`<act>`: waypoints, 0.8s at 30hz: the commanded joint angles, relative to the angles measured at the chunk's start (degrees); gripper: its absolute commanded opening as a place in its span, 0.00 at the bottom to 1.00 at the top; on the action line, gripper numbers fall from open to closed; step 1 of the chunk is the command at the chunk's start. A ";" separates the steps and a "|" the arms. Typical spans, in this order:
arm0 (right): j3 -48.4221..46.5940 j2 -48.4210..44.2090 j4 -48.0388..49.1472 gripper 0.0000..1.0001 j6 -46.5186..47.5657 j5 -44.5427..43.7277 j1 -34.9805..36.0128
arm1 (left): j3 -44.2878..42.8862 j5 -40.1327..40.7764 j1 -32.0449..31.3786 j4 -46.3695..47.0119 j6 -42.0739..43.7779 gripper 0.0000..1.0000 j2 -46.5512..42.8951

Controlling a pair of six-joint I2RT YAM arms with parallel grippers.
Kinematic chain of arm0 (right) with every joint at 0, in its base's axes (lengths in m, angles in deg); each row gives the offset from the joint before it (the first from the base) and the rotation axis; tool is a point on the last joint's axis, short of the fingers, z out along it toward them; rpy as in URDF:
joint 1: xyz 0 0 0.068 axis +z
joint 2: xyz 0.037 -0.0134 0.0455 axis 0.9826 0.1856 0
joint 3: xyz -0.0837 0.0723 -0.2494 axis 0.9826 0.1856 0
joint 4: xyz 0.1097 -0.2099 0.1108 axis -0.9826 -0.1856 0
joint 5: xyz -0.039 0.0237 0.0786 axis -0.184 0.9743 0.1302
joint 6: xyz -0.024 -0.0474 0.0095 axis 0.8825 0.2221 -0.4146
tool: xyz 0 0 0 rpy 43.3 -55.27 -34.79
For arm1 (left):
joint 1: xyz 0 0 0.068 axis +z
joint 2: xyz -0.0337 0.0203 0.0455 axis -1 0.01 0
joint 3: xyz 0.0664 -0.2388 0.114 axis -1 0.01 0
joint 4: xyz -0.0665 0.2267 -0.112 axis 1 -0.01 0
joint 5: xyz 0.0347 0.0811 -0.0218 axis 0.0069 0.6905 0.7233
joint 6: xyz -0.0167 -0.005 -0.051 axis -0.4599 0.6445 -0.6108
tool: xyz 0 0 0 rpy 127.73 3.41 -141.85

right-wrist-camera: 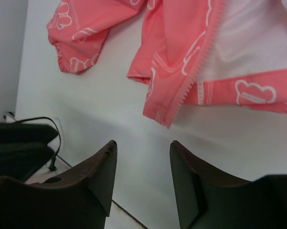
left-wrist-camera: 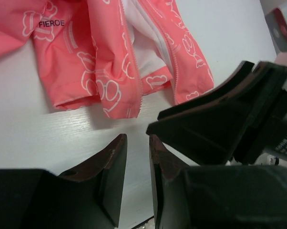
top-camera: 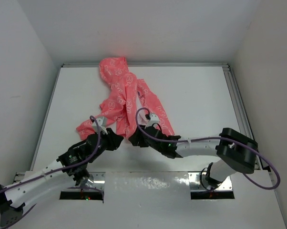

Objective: Zip up the jacket

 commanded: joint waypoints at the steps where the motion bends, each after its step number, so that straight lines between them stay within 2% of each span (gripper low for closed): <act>1: -1.70 2.84 8.30 0.48 -2.16 3.33 -3.28 | -0.33 0.51 -0.33 -0.23 -0.49 0.24 -0.61; 7: -1.08 5.83 11.64 0.48 -3.22 6.07 -5.84 | 0.46 0.42 -0.33 -0.23 -0.76 0.24 -1.48; 12: -2.75 8.38 13.32 0.44 -3.04 8.62 -6.46 | 0.73 0.16 -0.33 0.04 -0.58 0.24 -1.58; 20: -2.67 11.19 15.25 0.45 -5.42 7.75 -7.16 | 1.77 -0.02 -0.33 0.21 -0.76 0.24 -2.01; 24: -1.18 11.81 19.63 0.32 -6.03 7.22 -7.34 | 0.99 -0.37 -0.33 0.91 -0.23 0.24 -0.53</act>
